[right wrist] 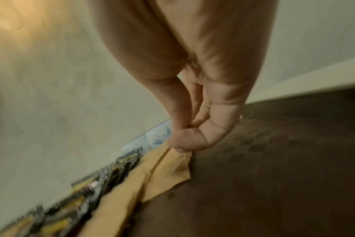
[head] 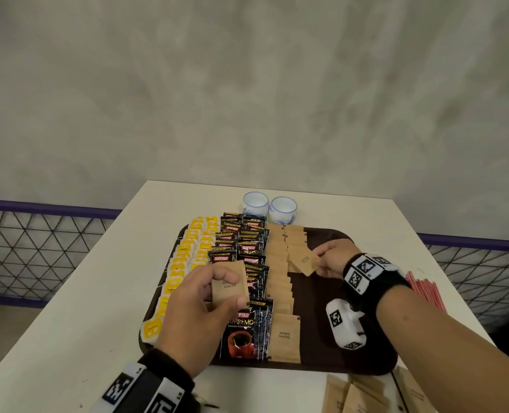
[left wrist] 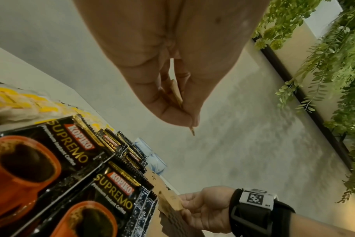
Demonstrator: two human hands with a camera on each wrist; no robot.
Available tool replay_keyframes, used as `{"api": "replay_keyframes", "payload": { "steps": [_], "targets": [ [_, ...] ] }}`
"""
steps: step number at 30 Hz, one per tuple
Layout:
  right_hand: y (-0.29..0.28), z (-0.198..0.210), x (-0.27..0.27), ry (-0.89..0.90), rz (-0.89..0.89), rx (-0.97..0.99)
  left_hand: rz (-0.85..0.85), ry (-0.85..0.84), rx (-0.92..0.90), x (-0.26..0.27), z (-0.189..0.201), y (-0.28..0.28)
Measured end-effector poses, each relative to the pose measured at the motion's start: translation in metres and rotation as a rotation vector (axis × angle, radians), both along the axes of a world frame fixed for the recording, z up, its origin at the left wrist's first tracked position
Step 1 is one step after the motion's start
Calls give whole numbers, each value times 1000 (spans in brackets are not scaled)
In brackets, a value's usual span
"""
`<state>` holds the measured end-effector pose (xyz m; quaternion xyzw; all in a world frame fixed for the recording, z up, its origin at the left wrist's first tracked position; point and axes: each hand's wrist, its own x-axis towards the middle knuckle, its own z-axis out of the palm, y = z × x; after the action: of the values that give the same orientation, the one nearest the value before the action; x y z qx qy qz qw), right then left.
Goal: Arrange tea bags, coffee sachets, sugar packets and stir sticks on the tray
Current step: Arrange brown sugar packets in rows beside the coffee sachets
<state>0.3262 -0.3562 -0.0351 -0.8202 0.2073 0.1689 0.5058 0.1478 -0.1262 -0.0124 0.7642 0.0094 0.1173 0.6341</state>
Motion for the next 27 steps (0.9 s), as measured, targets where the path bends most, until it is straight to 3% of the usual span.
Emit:
{"api": "replay_keyframes", "payload": {
  "steps": [4,9,16,27],
  "targets": [
    [-1,-7,-6,-9,-5,88,4,11,30,-2,-2,0],
    [1,-21,-8,-15,7,56,-15,-13,10,-1,-2,-2],
    [9,-18,-7,-5,95,-133,-15,-6,2,-1,-4,-2],
    [9,-20,-14,-52,31,-93,-21,12,24,-1,-3,-9]
  ]
}}
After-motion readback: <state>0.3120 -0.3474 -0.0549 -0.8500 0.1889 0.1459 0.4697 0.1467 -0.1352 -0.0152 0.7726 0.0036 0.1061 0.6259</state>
